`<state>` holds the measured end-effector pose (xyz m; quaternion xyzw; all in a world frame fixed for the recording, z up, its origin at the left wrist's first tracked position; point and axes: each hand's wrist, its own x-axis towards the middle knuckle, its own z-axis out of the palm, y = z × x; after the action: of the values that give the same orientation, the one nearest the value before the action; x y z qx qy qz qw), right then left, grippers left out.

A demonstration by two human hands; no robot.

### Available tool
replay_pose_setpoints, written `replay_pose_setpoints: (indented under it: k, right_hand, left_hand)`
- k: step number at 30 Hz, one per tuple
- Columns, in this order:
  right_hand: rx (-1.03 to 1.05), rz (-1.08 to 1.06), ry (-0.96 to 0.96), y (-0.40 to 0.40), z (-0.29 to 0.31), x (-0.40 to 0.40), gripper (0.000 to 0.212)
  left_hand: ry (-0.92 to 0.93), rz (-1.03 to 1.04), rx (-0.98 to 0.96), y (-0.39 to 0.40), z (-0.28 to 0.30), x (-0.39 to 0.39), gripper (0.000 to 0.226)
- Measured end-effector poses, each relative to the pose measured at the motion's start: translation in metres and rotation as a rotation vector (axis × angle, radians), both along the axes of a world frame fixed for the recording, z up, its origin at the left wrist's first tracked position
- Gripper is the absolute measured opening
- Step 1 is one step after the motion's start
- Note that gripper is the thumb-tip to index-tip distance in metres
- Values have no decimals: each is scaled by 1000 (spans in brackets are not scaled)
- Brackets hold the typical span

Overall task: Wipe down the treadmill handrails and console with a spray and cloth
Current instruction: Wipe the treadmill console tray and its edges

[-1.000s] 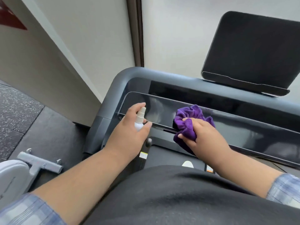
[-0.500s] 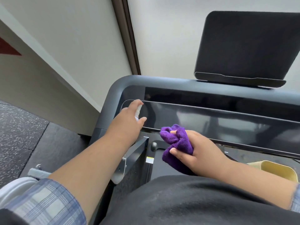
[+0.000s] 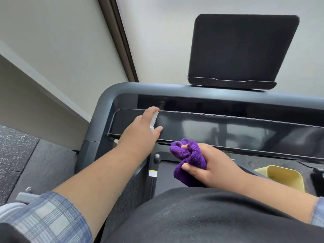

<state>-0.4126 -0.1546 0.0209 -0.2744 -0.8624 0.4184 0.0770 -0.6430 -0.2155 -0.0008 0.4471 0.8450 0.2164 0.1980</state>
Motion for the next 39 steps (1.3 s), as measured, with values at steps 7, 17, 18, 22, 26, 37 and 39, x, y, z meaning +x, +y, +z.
replay_pose_setpoints:
  k: [7,17,18,22,26,37,39]
  right_hand:
    - [-24,-34,-12,30,0,54,47]
    - [-72,-83,37,75,-12,153,55]
    - [-77,-78,38,78,-13,160,55]
    - [-117,-46,37,91,-12,187,59]
    - [-147,-87,36,102,-14,218,60]
    - [-187,-243,54,118,-15,285,47]
    - [-180,-265,48,118,-15,290,49]
  left_hand:
    - [75,-176,-41,45,0,70,46]
    - [156,-194,-56,100,-10,153,40]
    - [151,-201,-50,103,-10,159,41]
    - [146,-277,-37,122,-6,191,47]
    - [177,-388,-21,149,-7,235,47]
    - [171,-598,-91,205,-21,314,37]
    - [172,-592,-92,207,-20,321,36]
